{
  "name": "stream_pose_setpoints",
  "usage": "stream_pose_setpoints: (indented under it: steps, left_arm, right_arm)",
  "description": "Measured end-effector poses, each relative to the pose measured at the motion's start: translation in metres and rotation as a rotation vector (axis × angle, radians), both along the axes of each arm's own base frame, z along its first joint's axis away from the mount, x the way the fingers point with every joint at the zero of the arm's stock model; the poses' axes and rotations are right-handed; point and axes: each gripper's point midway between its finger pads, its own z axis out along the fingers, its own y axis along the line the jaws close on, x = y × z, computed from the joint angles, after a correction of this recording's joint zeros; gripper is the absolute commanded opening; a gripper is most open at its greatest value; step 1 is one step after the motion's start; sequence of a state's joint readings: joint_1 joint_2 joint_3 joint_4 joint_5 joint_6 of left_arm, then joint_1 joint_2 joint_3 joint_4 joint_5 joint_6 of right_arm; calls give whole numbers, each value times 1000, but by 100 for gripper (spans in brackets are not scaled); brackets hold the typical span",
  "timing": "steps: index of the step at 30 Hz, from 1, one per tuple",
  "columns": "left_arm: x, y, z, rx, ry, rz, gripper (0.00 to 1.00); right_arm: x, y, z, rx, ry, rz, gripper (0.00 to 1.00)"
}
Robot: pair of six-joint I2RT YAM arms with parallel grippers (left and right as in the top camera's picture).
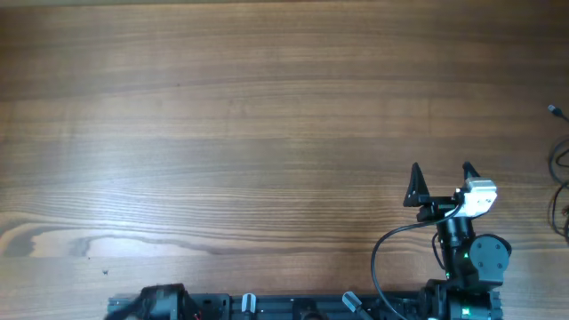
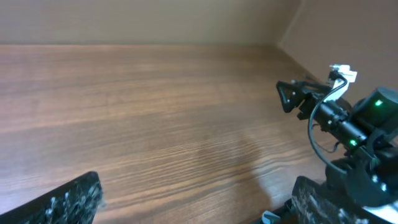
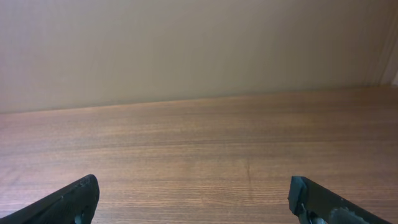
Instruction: Untangle cables
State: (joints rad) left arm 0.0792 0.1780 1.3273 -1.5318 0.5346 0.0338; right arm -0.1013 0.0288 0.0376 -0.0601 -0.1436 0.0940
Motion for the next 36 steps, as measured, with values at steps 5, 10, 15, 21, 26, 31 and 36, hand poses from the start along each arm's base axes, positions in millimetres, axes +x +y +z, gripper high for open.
stream_pose_setpoints:
  steps: [5,10,15,21,26,31,36]
  left_arm:
    - [-29,2,1,17,-166,30,100]
    - [-31,3,0,24,-194,39,100]
    - [0,-1,-17,53,-148,18,100]
    - [57,-24,-27,108,-253,-182,100]
    - [93,-35,-46,98,-344,-343,100]
    - [115,-40,-75,85,-386,-442,100]
    - [136,-38,-94,125,-477,-473,100]
  right_arm:
    - [0,0,0,0,0,0,100]
    - [0,0,0,0,0,0,100]
    - [0,-1,0,0,1,-4,100]
    - [0,-1,0,0,0,-7,100]
    - [0,-1,-1,0,3,-7,100]
    - [0,-1,-1,0,2,-7,100]
    - [0,-1,-1,0,2,-7,100]
